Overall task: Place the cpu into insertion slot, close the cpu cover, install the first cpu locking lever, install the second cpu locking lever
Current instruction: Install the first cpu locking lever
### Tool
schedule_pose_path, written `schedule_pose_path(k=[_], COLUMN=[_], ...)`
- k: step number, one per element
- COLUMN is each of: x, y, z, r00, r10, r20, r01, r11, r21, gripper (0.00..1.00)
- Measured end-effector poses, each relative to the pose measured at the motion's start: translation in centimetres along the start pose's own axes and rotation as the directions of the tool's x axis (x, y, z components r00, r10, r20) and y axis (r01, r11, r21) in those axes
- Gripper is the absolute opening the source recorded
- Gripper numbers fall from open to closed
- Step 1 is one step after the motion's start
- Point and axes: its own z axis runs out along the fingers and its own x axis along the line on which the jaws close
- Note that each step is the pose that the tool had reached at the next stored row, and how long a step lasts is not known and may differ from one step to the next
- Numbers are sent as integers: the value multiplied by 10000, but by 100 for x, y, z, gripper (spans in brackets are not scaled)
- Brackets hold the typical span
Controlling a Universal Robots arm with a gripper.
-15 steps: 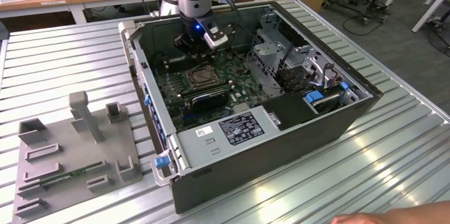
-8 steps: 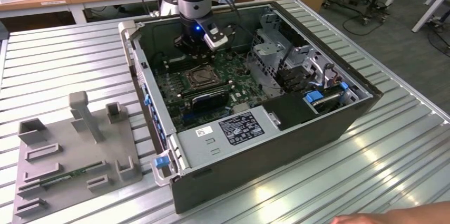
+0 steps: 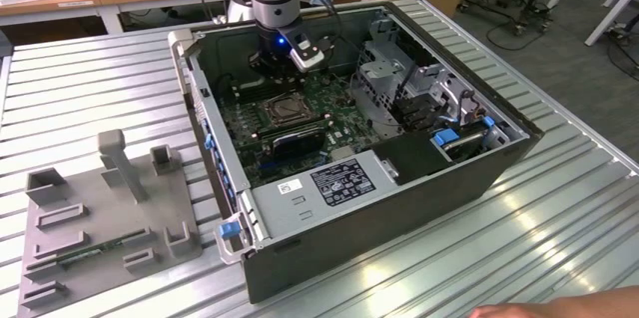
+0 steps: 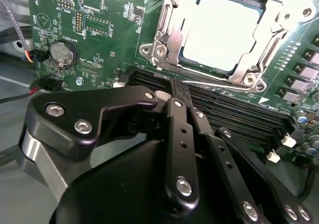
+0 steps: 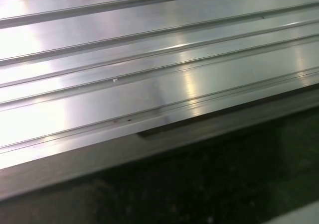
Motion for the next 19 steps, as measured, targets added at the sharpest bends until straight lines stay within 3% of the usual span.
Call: schedule_pose_path(k=[7,14,19], x=[6,8,7], y=[-2,-17,-34], z=[-1,-2,-4], r00=[10000,9998,9996], r10=[-9,-109,-234], r20=[62,142,163], r01=[9,111,236], r11=[10000,9999,9996], r21=[-20,-94,-120], gripper=[11,11,11])
